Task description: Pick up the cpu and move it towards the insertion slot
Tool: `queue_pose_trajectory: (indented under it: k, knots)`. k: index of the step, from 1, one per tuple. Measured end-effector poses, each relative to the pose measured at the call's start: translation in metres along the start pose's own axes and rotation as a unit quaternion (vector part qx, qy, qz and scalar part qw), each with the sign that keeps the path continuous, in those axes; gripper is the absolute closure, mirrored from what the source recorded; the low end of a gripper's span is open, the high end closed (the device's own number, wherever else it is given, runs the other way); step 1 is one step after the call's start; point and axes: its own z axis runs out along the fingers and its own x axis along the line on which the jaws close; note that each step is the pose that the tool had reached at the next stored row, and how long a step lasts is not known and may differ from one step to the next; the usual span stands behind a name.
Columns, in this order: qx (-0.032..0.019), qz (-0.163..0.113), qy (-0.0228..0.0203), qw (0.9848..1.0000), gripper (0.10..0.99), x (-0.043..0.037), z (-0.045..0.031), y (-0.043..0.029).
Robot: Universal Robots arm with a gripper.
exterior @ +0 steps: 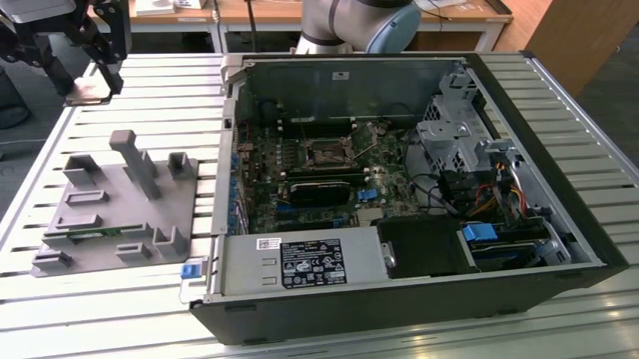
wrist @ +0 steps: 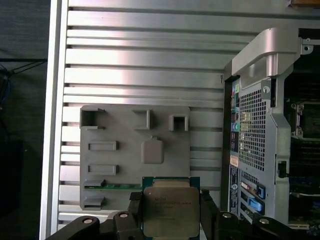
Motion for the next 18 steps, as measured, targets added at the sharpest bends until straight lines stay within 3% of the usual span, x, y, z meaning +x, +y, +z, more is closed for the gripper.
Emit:
queue_pose_trajectory:
  k: [18]
  knots:
    - [0.0, 0.0, 0.0001, 1.0, 0.545, -0.0219, -0.0001, -0.0004]
